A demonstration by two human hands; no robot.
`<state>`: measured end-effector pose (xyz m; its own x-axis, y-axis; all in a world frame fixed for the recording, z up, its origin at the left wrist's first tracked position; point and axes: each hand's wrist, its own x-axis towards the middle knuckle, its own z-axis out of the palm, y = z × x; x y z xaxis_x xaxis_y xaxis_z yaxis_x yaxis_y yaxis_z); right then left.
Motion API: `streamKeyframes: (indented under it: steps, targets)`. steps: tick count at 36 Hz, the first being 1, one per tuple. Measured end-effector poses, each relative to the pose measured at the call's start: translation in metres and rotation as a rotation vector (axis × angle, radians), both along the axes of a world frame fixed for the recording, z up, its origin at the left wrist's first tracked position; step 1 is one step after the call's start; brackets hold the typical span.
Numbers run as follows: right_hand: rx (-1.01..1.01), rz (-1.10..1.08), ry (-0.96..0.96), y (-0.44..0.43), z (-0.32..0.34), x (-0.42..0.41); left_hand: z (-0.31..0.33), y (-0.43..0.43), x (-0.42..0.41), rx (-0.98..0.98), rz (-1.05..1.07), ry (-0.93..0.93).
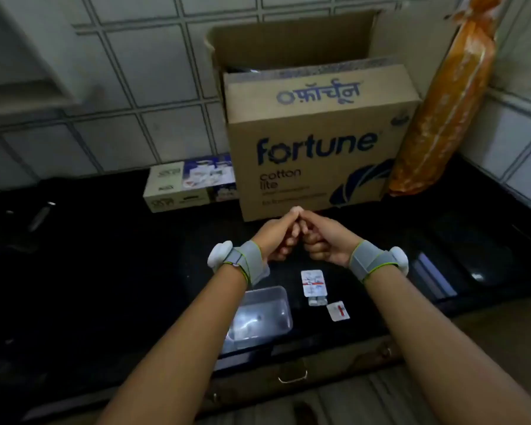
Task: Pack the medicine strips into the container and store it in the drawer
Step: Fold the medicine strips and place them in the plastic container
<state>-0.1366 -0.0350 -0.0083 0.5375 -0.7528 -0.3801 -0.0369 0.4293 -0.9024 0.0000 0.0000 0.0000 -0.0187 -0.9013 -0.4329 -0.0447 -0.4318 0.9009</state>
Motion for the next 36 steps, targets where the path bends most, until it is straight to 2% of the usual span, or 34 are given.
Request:
streamKeyframes:
  steps: [4,8,13,16,18,21,25,32,36]
  targets:
    - [0.110,-0.044,0.122,-0.014,-0.037,-0.017,-0.031,-0.015,-0.026,0.065,-0.057,-0.215]
    - [0.099,-0.059,0.280,-0.017,-0.066,-0.028,-0.061,-0.020,-0.034,0.035,-0.186,-0.433]
    - [-0.095,-0.019,0.680,-0.013,-0.097,-0.035,-0.094,-0.022,-0.034,-0.064,-0.379,-0.796]
    - [-0.170,0.046,0.787,-0.013,-0.119,-0.037,-0.108,-0.024,-0.034,-0.086,-0.510,-0.978]
    - [-0.199,0.093,0.810,-0.010,-0.123,-0.037,-0.115,-0.024,-0.034,-0.094,-0.548,-1.037]
    - [-0.258,0.111,0.834,-0.008,-0.125,-0.038,-0.117,-0.024,-0.034,-0.115,-0.553,-1.044]
    - [-0.302,0.041,0.862,-0.005,-0.123,-0.037,-0.119,-0.022,-0.033,-0.164,-0.450,-0.959]
    - [-0.303,-0.166,0.709,-0.001,-0.091,-0.032,-0.102,-0.014,-0.021,-0.187,-0.041,-0.630]
    - [-0.276,-0.095,0.626,0.009,-0.070,-0.009,-0.081,0.003,0.011,-0.162,-0.030,-0.578]
